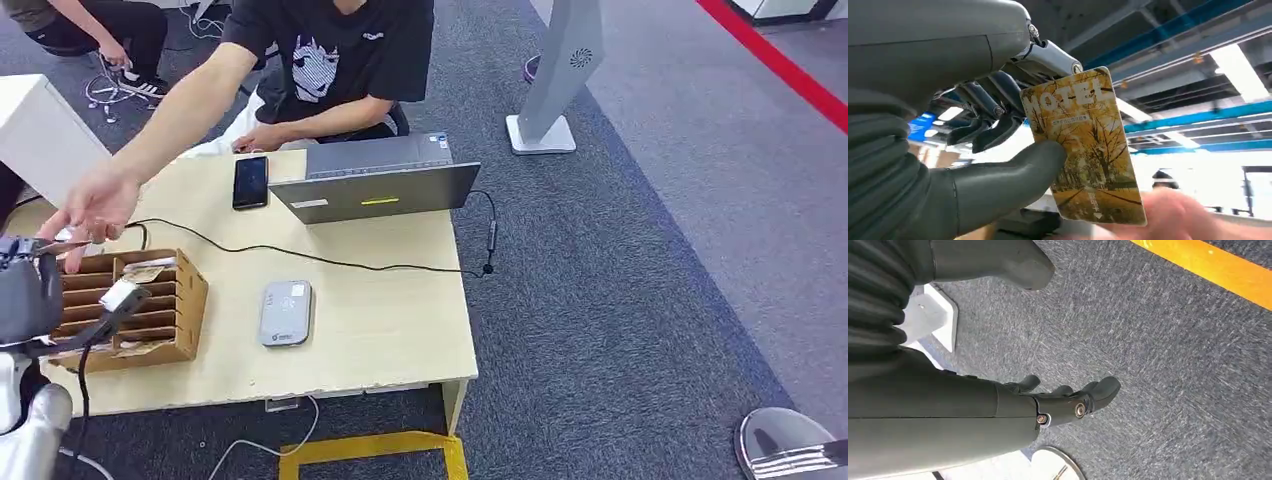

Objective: Pass the card to the sensor for recognition and then transmit it.

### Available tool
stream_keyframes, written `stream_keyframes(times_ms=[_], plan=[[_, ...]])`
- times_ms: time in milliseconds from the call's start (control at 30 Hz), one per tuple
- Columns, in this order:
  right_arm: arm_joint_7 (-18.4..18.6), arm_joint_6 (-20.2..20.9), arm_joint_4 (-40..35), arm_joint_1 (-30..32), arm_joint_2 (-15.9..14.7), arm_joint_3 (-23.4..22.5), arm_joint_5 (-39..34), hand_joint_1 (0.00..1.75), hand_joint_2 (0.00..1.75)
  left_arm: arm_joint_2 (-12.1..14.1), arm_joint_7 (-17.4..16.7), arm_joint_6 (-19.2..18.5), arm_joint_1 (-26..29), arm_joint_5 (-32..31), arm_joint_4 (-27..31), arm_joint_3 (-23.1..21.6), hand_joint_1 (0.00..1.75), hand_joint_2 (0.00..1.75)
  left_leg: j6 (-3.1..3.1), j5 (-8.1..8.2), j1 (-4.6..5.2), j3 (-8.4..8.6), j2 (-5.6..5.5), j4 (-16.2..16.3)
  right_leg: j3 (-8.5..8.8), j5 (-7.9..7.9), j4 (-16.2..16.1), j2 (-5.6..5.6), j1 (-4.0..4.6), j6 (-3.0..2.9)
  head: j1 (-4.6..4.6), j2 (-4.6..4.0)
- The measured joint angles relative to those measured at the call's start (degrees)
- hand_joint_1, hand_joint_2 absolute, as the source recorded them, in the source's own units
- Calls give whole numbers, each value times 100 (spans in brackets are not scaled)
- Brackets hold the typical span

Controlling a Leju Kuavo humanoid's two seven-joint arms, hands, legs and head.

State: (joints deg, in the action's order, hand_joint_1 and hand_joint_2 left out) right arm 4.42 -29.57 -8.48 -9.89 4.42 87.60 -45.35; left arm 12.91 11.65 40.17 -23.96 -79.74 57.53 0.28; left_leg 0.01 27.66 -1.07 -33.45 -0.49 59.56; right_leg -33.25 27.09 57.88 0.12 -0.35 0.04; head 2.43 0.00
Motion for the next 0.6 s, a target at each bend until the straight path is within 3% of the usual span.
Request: stream_keyframes(times_ms=[300, 600], plan=[[68, 59, 0, -111, 0, 55, 50, 0, 175, -361, 17, 2, 18, -437, 975, -1146, 175, 175, 2, 2, 3, -2, 16, 2, -2, -5, -1, 11, -3, 1, 0, 0], [83, 55, 0, -149, -2, 57, 15, 0, 175, -450, -138, 0, 17, -461, 1851, -1941, 175, 175, 1, 6, 0, -2, 19, -1, -6, -2, 0, 13, -3, 0, -2, 0]])
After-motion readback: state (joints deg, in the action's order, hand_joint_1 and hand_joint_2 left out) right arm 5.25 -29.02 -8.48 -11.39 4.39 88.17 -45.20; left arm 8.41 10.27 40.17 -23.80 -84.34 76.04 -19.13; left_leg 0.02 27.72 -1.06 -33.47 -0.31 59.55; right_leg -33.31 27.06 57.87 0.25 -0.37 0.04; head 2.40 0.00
